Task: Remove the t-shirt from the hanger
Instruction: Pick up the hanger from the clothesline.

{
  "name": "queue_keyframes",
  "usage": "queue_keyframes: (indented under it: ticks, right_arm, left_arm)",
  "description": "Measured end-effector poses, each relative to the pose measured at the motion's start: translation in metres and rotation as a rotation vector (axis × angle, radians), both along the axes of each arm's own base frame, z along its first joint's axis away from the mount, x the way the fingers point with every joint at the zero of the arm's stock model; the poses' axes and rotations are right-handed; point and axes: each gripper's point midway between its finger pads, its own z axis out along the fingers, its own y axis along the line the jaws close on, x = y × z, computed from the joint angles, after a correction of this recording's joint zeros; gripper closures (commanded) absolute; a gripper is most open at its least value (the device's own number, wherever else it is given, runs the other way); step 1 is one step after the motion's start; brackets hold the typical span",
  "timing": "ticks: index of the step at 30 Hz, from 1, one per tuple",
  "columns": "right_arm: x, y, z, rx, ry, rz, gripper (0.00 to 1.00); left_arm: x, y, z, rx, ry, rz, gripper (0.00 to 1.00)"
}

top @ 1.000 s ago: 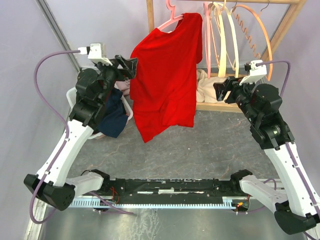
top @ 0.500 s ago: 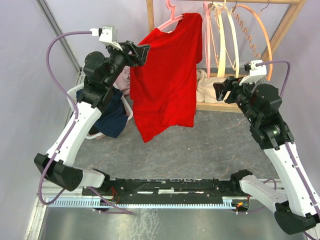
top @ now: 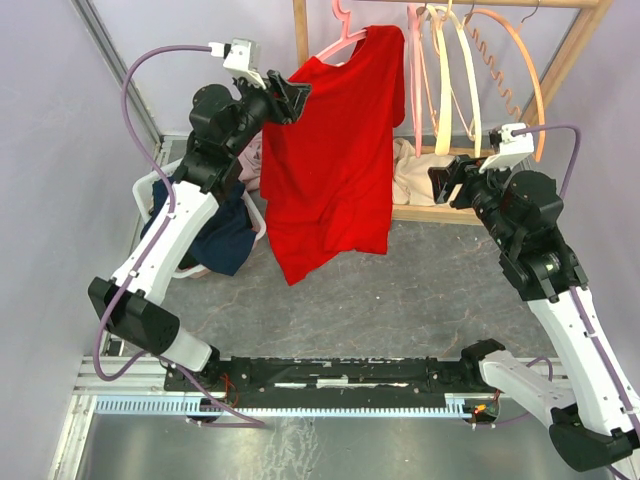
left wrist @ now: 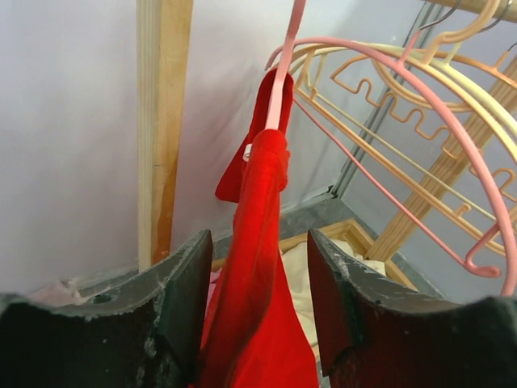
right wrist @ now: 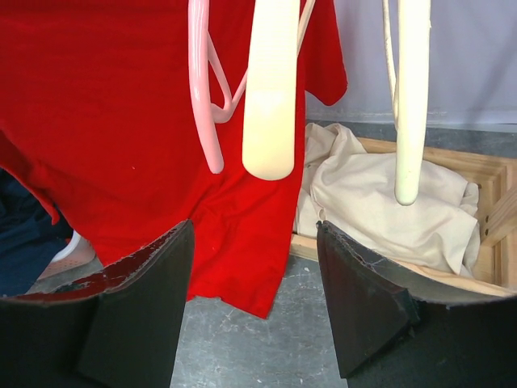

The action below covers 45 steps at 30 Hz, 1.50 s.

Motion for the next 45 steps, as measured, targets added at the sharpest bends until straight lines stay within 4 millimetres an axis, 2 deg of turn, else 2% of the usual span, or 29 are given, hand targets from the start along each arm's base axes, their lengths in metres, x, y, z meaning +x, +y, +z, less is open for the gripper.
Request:
queue_keyframes:
  ticks: [3, 11, 21, 23, 26, 28, 36, 40, 45]
  right_arm:
    - [-0.001, 0.000, 0.001, -0.002, -0.003, 0.000, 0.30]
    - [-0.002, -0.001, 0.001, -0.004, -0.007, 0.000, 0.30]
    - [-0.002, -0.001, 0.001, -0.007, -0.008, 0.001, 0.30]
    - [-0.002, -0.001, 0.001, -0.007, -0.008, 0.001, 0.30]
    - [-0.002, -0.001, 0.001, -0.008, -0.008, 0.001, 0.30]
    - [-0.002, -0.001, 0.002, -0.007, -0.009, 0.001, 0.30]
    - [-0.005, -0.002, 0.005, -0.004, -0.019, 0.001, 0.30]
    - [-0.005, -0.002, 0.005, -0.003, -0.018, 0.001, 0.30]
    - [-0.005, -0.002, 0.004, -0.004, -0.018, 0.001, 0.30]
  left_arm:
    - [-0.003, -0.005, 0.005, -0.001, -0.009, -0.012, 0.60]
    - [-0.005, -0.007, 0.010, 0.008, -0.027, -0.015, 0.83]
    - [-0.007, -0.015, 0.013, 0.021, -0.044, -0.018, 0.93]
    - [-0.008, -0.017, 0.014, 0.022, -0.046, -0.009, 0.90]
    - [-0.009, -0.018, 0.016, 0.026, -0.050, 0.006, 0.69]
    - [-0.009, -0.017, 0.016, 0.027, -0.045, 0.020, 0.59]
    - [-0.010, -0.012, 0.018, 0.046, -0.027, 0.042, 0.30]
    - [-0.011, -0.011, 0.013, 0.064, -0.010, 0.045, 0.28]
    - [-0.014, -0.008, 0.014, 0.071, -0.011, 0.049, 0.39]
